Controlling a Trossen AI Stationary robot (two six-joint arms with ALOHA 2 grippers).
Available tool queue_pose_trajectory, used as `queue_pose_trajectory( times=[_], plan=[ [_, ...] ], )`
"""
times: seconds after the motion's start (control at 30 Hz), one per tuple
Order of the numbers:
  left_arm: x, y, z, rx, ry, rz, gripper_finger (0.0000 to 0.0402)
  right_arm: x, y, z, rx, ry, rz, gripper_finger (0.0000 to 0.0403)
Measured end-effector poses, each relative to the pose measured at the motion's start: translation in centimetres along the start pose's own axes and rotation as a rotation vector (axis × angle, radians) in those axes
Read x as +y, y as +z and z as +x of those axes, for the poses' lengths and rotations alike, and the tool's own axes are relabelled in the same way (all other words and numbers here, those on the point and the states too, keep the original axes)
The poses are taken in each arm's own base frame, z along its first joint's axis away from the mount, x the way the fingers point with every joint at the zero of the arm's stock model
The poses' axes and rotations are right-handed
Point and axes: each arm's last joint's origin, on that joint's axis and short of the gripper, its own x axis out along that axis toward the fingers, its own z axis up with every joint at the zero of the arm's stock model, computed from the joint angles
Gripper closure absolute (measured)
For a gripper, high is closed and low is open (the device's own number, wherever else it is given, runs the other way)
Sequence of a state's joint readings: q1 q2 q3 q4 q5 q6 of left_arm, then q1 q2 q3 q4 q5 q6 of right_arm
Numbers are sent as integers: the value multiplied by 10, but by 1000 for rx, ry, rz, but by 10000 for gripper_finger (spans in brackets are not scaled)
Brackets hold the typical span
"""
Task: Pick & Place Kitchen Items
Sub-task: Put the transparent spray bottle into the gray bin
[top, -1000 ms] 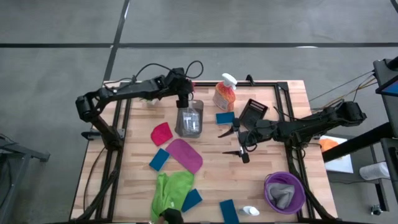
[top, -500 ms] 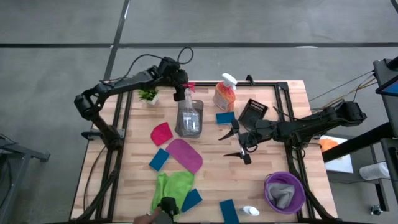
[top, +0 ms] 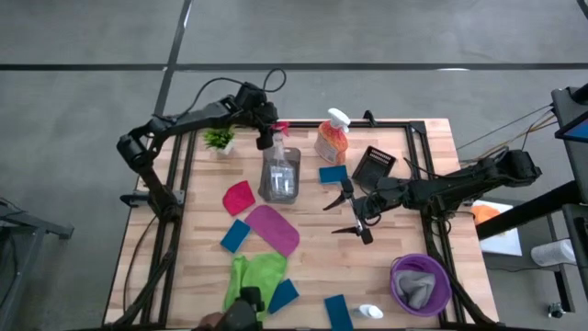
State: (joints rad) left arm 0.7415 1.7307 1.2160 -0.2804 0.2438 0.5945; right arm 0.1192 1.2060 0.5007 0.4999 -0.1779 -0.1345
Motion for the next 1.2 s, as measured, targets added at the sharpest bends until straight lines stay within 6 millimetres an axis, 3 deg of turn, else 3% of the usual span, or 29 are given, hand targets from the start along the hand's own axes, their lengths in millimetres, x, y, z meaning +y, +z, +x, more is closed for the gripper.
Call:
queue_pose_trajectory(
  times=[0.3,0.73,1.03,1.2],
  plan=[
    [-4,3,-6,11,-151,8,177,0,1,0,0,0,0,78],
    [-19,12,-4,8,-213,81,177,0,1,0,0,0,0,78],
    [-11,30,-12,-85,-208,105,187,0,0,0,12,15,3,78],
    [-1,26,-11,-104,-182,85,209,2,0,0,11,62,17,78]
  ],
)
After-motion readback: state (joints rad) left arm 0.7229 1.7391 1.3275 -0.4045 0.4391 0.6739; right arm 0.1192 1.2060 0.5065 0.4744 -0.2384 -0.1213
